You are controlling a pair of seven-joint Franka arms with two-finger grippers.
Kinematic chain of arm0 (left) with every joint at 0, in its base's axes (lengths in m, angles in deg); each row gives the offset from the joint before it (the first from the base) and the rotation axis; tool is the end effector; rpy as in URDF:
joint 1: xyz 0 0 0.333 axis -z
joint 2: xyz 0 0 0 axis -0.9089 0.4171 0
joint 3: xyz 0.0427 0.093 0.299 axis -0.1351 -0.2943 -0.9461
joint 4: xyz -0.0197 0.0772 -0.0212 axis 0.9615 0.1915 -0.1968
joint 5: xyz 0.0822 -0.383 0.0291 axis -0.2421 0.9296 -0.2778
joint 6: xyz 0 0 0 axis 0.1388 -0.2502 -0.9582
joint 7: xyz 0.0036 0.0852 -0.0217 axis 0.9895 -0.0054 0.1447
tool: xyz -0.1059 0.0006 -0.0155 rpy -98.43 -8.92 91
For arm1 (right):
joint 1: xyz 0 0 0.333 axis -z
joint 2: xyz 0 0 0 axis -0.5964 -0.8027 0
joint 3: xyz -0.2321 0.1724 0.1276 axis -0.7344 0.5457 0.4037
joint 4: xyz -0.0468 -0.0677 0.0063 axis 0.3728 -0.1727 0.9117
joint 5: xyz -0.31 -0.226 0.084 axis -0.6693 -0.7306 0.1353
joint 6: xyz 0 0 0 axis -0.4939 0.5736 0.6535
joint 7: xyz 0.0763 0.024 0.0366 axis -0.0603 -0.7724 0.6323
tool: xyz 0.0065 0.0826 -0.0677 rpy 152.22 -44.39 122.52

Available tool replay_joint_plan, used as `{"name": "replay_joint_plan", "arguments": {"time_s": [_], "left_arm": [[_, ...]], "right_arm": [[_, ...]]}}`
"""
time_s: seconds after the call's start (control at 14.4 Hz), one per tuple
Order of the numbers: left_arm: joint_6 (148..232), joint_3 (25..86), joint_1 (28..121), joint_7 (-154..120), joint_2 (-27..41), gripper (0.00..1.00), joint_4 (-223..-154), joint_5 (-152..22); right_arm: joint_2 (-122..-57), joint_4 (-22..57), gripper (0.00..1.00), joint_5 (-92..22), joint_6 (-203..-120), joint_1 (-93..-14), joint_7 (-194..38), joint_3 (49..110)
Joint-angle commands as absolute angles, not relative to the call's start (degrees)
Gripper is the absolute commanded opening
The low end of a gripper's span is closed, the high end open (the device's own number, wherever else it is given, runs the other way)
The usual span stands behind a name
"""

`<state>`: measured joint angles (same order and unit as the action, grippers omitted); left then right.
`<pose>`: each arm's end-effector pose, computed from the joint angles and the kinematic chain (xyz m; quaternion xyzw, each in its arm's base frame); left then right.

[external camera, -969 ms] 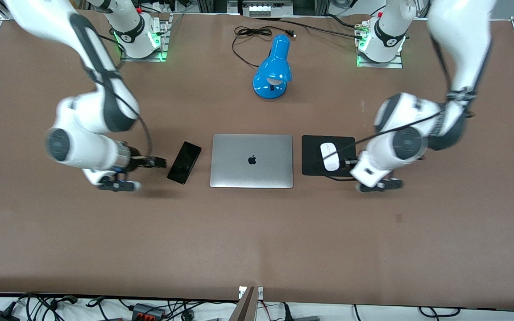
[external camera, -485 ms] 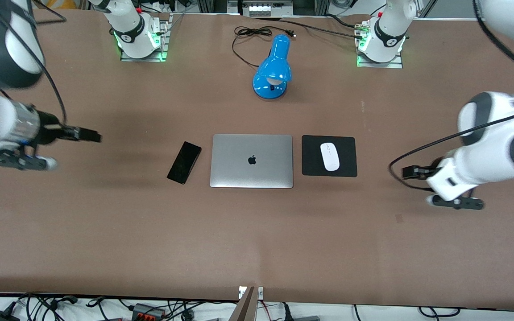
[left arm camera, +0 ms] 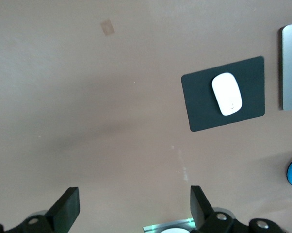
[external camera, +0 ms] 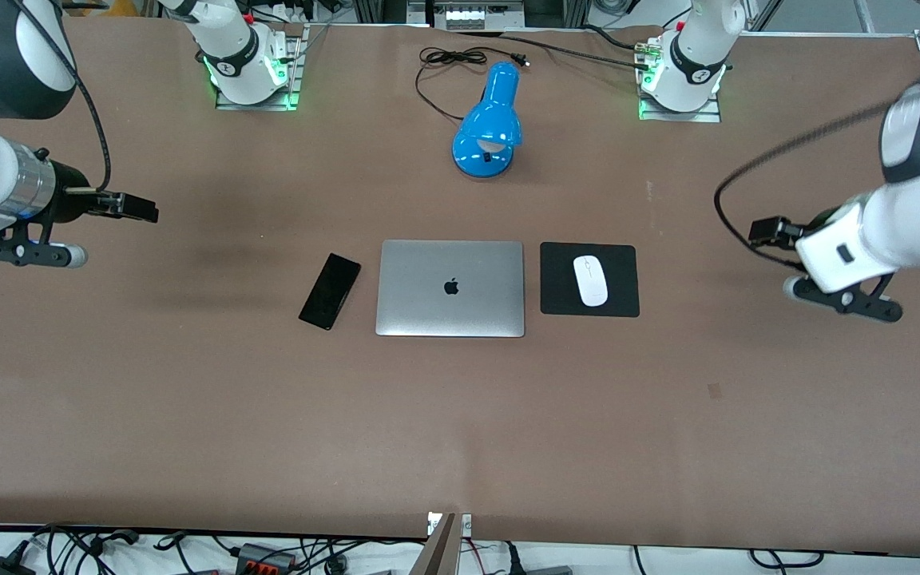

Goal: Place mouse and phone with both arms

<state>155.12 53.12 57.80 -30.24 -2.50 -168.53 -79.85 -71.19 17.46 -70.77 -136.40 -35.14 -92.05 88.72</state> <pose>0.6137 -0.0536 0.5332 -0.9844 0.1271 0.1210 0.0131 0.5614 0.0209 0.5030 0.9907 -0.0616 -0.1217 0.0003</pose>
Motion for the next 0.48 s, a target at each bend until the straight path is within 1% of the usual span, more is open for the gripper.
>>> {"name": "replay_joint_plan", "arguments": {"time_s": [0.0, 0.14, 0.28, 0.42], "left_arm": [[159.31, 45.99, 60.76, -30.76, -12.79, 1.00, -176.52, -76.48], [162.12, 37.91, 67.34, -26.38, -17.55, 1.00, -180.40, -73.23], [166.68, 36.82, 68.68, -25.48, -18.28, 1.00, -181.99, -73.12], [168.63, 35.51, 68.95, -25.39, -19.41, 1.00, -183.30, -72.51]], "right_arm": [[-64.61, 25.97, 1.00, -71.52, -140.57, -33.11, -91.68, 89.15], [-64.61, 25.97, 1.00, -71.52, -141.44, -31.87, -91.59, 89.15], [-64.70, 25.19, 1.00, -71.52, -142.06, -30.73, -91.59, 89.15], [-64.52, 22.21, 1.00, -72.22, -141.28, -30.55, -91.59, 89.06]]}}
